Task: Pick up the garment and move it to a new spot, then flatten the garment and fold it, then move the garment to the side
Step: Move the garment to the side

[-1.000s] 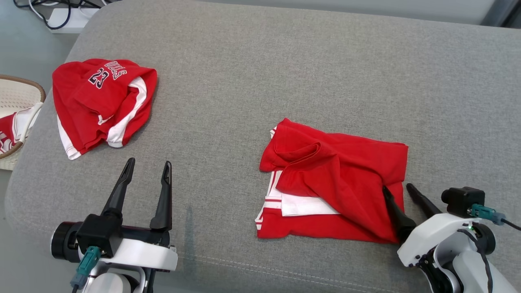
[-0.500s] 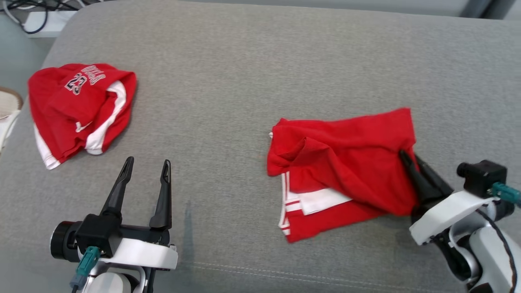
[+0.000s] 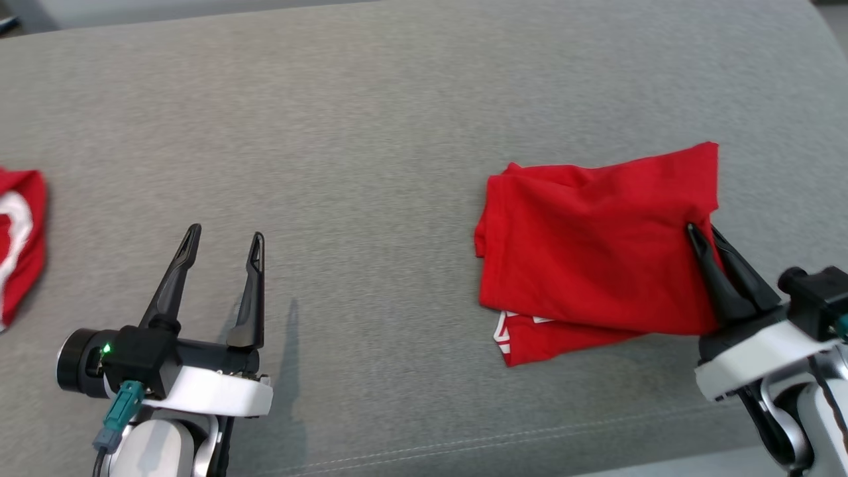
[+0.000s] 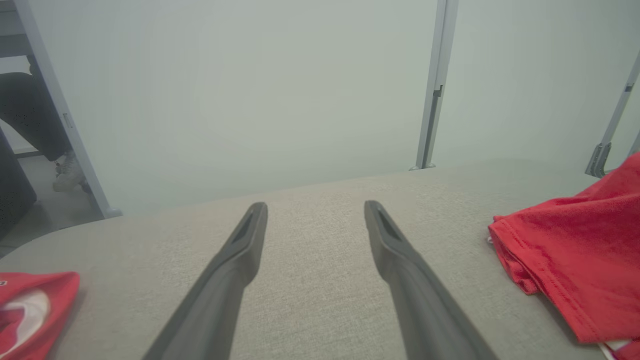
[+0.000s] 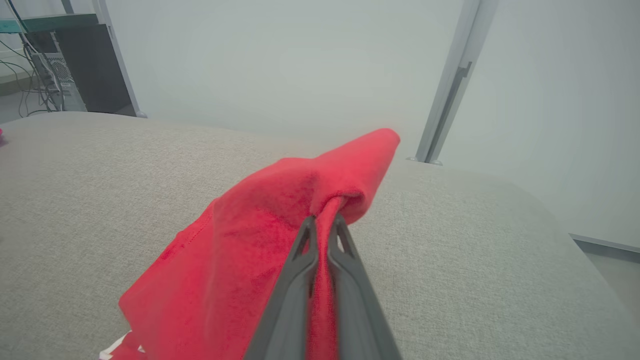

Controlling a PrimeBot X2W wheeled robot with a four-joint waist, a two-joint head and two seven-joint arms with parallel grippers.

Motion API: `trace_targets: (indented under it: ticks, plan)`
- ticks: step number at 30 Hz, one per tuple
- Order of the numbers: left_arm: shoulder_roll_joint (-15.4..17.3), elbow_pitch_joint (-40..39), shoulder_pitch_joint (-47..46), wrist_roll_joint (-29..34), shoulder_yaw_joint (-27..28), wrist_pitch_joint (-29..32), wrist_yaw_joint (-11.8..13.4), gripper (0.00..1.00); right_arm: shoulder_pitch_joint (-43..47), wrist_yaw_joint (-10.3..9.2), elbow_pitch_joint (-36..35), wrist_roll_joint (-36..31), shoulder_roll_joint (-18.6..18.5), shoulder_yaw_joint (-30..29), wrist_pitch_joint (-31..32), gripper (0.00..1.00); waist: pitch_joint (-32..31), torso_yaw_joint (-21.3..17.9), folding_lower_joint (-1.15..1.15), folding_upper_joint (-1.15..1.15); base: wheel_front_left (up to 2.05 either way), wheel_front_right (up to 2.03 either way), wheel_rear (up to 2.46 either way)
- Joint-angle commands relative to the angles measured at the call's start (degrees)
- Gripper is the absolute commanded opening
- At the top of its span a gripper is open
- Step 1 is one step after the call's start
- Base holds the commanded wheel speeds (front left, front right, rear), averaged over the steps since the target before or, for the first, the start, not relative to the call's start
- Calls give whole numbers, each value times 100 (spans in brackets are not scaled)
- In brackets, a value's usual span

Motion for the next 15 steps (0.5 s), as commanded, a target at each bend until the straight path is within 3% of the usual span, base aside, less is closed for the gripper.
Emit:
trace_targets:
  ticks: [1,7,15]
  plan:
    - [103,-185,-258,60,161,-18,-56,100,-208,8,-104,-43,-62,97,6,0,172,-516,0,0,0,0,0]
    - [223,-294,-438,106,79,107,-116,100,-1356,8,811,300,-289,718,-257,0,442,-996,0,0,0,0,0]
    - [322,-525,-824,208,-251,242,-291,100,-2822,8,2613,550,-687,919,-739,0,996,-1151,0,0,0,0,0]
